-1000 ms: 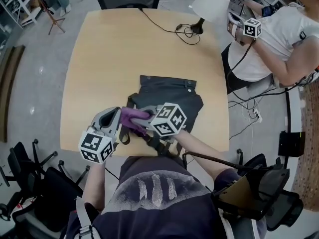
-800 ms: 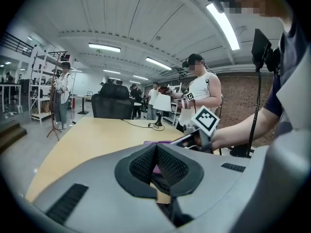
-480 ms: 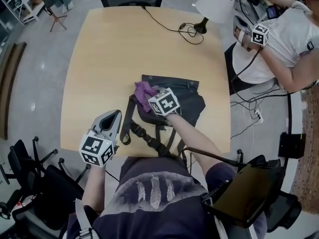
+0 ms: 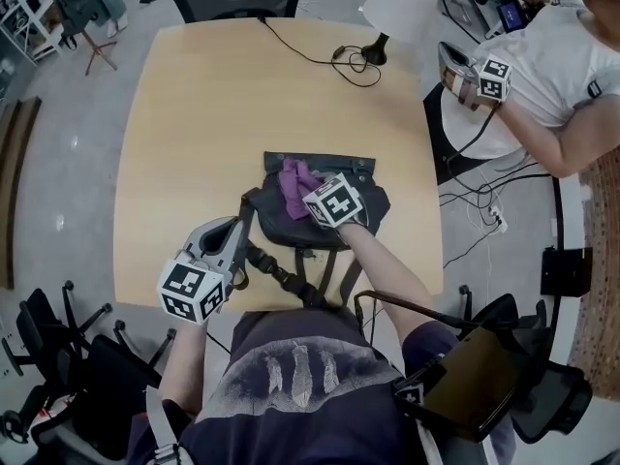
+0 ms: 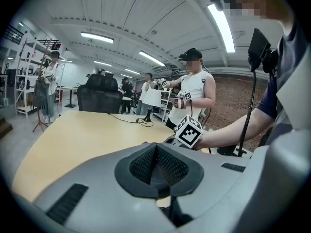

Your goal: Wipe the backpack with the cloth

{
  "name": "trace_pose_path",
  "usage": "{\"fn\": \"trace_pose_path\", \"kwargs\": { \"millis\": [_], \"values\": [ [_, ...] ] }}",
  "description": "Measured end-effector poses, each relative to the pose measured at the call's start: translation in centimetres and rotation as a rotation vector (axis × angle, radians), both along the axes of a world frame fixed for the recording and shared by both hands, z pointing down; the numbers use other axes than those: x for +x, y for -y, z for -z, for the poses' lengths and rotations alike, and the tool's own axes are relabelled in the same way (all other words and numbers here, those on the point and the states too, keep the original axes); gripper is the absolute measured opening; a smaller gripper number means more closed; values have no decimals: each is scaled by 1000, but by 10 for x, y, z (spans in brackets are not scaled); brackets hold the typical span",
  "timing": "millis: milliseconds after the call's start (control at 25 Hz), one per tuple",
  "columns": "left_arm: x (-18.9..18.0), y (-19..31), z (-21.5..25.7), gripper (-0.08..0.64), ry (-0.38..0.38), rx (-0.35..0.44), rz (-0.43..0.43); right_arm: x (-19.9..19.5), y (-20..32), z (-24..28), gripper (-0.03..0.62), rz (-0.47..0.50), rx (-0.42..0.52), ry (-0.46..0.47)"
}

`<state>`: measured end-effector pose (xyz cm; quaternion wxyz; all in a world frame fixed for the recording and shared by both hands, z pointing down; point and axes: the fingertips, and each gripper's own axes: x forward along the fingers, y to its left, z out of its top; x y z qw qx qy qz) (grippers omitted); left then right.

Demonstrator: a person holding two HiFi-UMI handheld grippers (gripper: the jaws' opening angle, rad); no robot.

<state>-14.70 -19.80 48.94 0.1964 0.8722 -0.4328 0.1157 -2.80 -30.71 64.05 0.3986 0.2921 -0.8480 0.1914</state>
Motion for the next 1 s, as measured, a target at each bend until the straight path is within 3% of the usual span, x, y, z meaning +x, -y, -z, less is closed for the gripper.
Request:
{"fn": "trace_pose_path", "kwargs": {
  "millis": [240, 400, 600, 760, 880, 1000],
  "values": [
    [9, -2, -4, 6, 3, -8, -23, 73, 10, -9, 32, -88, 8, -87],
    [14, -2, 2, 6, -29, -10, -23, 105, 13, -8, 32, -86, 40, -150],
    [20, -3, 8, 6, -49, -3, -28, 161, 28, -1, 32, -126, 75, -285],
    [19, -3, 7, 6, -46, -4, -35, 221, 53, 26, 32, -262, 196, -409],
    [18, -3, 8, 6, -48, -3, -38, 246, 71, 54, 32, -395, 304, -409],
    [16, -5, 6, 6, -45, -9, -30, 233, 81, 51, 32, -373, 326, -425]
  ]
}}
